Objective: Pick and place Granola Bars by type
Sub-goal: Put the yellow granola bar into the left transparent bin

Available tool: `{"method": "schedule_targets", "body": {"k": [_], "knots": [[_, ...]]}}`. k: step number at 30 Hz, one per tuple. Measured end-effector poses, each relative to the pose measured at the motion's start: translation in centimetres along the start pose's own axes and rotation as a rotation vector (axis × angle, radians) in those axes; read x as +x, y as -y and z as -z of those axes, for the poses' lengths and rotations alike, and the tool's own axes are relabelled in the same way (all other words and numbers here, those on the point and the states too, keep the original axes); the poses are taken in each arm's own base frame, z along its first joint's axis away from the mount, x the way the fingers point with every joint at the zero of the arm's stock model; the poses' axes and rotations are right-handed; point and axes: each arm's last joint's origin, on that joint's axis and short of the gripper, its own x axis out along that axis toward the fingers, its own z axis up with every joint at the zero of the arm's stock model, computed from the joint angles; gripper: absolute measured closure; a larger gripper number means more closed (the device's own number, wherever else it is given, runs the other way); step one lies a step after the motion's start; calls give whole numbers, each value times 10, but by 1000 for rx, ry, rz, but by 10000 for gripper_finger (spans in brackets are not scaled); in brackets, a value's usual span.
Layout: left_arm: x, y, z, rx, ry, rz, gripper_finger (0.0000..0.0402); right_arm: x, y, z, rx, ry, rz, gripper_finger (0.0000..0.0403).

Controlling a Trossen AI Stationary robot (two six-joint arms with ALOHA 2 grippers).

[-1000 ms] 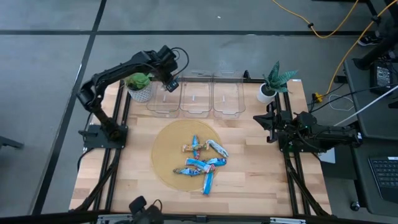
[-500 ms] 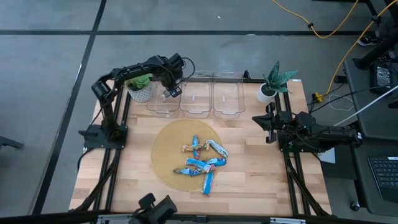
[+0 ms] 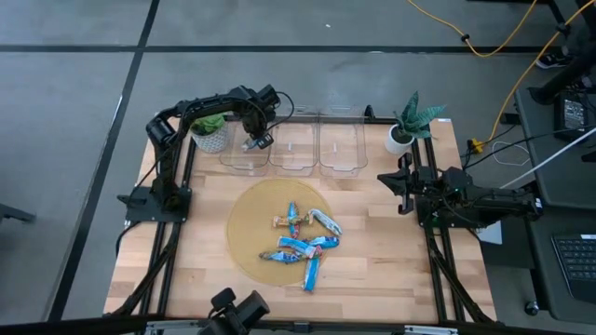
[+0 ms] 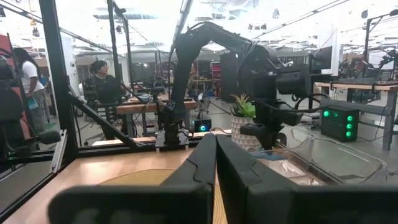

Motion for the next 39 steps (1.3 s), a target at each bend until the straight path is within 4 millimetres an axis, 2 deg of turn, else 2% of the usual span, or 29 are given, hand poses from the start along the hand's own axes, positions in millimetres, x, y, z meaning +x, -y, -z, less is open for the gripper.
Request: {"method": "schedule_targets", "body": {"k": [6, 14, 20, 31, 39], "knots": [[0, -1, 0, -2, -2, -21, 350, 0, 0, 0, 0, -1, 0, 386], [0, -2, 1, 0, -11, -57, 297, 0, 0, 0, 0, -1, 0, 386], [-9, 2, 5, 5, -20, -43, 272, 0, 0, 0, 0, -1, 0, 386], [-51, 23, 12, 37, 106, -43, 272, 0, 0, 1, -1, -9, 1, 386], [-95, 47, 26, 93, 241, -30, 276, 0, 0, 1, -1, -9, 0, 386]]}}
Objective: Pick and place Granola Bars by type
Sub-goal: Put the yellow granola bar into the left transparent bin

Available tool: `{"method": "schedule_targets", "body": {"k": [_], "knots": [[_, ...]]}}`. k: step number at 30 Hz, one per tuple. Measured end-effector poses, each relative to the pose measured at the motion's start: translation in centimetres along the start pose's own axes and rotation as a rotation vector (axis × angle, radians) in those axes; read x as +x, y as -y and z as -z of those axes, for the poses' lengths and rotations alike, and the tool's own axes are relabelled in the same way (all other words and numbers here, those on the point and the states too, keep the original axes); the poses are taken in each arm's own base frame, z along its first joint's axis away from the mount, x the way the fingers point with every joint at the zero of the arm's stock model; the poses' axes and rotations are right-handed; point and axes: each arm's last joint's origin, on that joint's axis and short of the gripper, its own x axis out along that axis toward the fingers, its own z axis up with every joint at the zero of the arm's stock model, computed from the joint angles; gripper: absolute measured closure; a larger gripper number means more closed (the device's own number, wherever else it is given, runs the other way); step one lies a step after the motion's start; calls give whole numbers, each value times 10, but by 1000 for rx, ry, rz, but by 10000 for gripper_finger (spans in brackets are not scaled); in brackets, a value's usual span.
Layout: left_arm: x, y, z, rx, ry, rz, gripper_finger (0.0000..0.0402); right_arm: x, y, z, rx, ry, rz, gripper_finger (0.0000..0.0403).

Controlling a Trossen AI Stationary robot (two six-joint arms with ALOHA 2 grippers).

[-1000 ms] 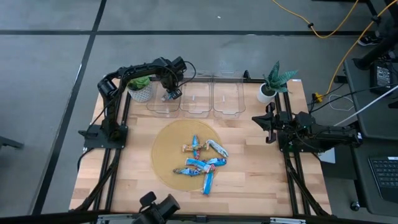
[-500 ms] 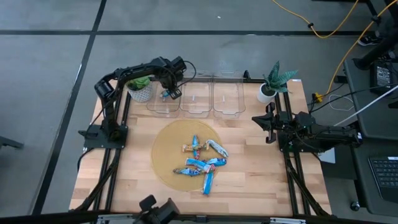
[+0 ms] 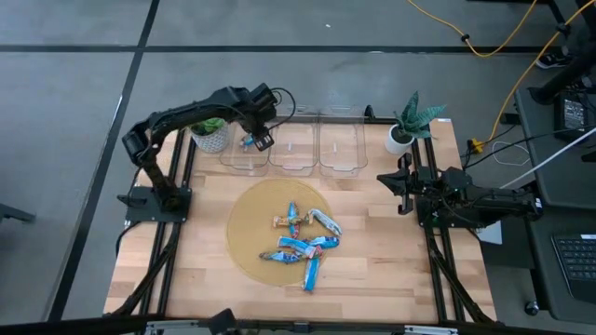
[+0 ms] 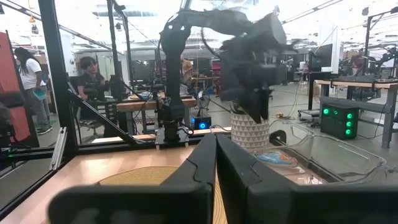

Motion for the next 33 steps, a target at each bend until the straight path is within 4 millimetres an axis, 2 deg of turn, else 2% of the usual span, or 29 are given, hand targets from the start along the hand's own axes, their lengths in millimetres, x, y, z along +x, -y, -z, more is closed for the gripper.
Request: {"method": "schedule_targets", "body": {"k": [8, 14, 17, 25, 33], "knots": [[-54, 37, 3, 73, 238, 135, 278, 0, 0, 0, 0, 0, 0, 386], [-96, 73, 8, 196, 453, 259, 281, 0, 0, 0, 0, 0, 0, 386], [-110, 93, 13, 269, 521, 315, 281, 0, 0, 0, 0, 0, 0, 386], [-121, 145, 26, 420, 557, 430, 279, 0, 0, 0, 0, 1, 0, 386], [-119, 186, 35, 352, 519, 519, 283, 0, 0, 0, 0, 1, 0, 386]]}}
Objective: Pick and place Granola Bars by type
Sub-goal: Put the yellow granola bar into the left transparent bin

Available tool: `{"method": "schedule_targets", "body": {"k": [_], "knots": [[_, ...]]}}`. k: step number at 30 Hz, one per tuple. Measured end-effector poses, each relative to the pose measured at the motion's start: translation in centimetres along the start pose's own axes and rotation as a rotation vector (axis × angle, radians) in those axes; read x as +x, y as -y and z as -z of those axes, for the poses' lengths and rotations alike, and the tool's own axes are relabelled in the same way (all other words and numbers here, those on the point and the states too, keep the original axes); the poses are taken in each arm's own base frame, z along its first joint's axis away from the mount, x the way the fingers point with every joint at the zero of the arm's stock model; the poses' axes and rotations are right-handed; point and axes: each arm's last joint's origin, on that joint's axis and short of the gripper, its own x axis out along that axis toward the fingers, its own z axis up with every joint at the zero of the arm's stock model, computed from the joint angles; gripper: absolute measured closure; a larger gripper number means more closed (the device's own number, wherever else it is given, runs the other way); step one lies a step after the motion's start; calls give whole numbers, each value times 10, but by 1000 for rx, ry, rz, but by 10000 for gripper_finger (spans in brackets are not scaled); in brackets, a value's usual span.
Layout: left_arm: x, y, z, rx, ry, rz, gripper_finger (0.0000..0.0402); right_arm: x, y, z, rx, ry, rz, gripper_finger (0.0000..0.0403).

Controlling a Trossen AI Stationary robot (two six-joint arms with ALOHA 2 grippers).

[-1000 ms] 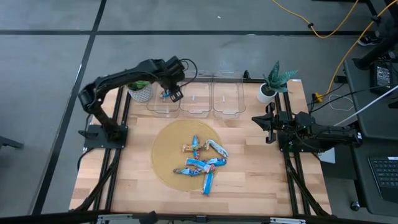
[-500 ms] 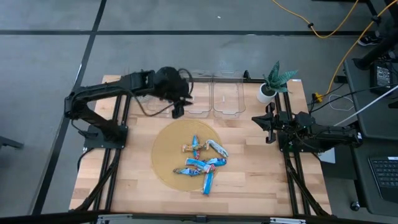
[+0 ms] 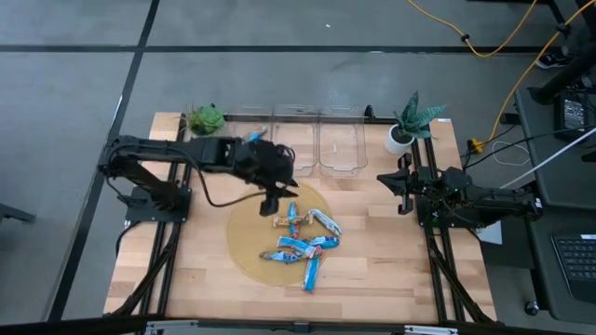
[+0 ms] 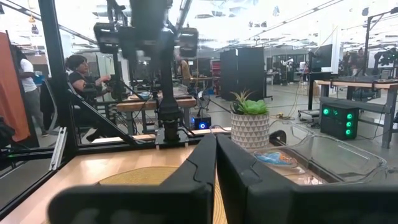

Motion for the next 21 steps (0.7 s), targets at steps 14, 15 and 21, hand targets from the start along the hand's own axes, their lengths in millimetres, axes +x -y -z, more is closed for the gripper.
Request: {"method": "schedule_targets", "body": {"k": [14, 15, 21], "knots": [[90, 28, 35, -141, -248, -90, 280, 0, 0, 0, 3, 0, 0, 386], [97, 28, 39, -153, -275, -97, 278, 0, 0, 0, 3, 0, -1, 386], [127, 27, 57, -162, -382, -87, 238, 0, 0, 0, 2, -1, -1, 386]]}}
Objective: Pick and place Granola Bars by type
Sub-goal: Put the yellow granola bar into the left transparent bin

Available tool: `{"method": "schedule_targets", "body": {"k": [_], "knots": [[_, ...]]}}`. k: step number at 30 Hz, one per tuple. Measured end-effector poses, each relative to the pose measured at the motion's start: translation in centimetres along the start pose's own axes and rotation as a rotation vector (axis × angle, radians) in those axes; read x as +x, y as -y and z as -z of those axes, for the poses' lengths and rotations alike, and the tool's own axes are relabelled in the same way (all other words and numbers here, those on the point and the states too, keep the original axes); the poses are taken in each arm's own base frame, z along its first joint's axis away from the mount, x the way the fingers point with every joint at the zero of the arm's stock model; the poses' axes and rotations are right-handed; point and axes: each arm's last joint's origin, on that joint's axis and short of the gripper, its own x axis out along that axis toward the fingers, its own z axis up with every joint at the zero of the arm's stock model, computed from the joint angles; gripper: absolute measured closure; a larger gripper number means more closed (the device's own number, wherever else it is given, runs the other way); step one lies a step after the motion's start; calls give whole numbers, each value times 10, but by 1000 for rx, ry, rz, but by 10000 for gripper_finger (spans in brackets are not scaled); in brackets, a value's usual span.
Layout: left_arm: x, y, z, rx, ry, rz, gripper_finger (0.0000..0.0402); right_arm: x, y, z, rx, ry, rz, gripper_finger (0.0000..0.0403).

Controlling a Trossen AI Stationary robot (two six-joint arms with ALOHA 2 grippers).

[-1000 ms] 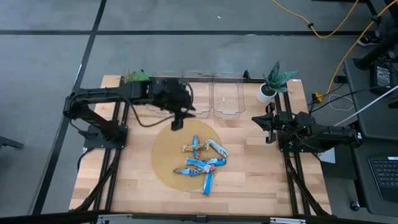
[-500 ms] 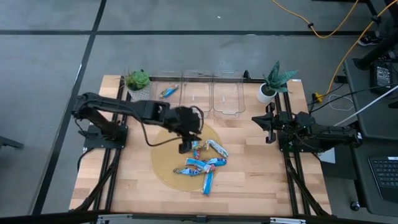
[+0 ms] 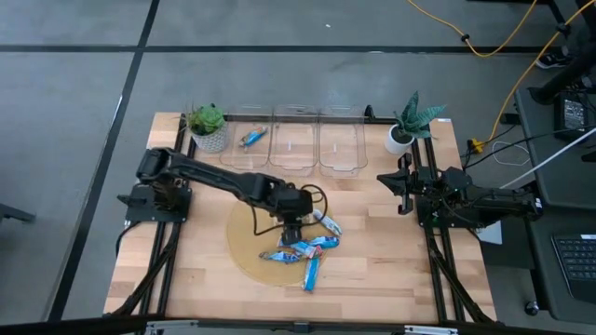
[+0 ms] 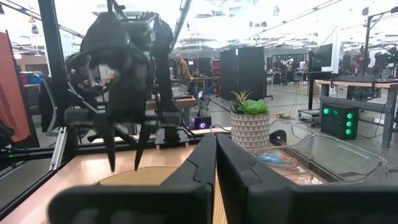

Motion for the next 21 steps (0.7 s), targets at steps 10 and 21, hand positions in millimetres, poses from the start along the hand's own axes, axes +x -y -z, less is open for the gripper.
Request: {"method": "schedule_targets", "body": {"k": [10, 21], "knots": [[23, -3, 11, 71, -86, -170, 162, 0, 0, 0, 1, 0, 0, 386], [47, -11, 45, 133, -186, -190, 155, 0, 0, 0, 2, 0, 0, 386]]}}
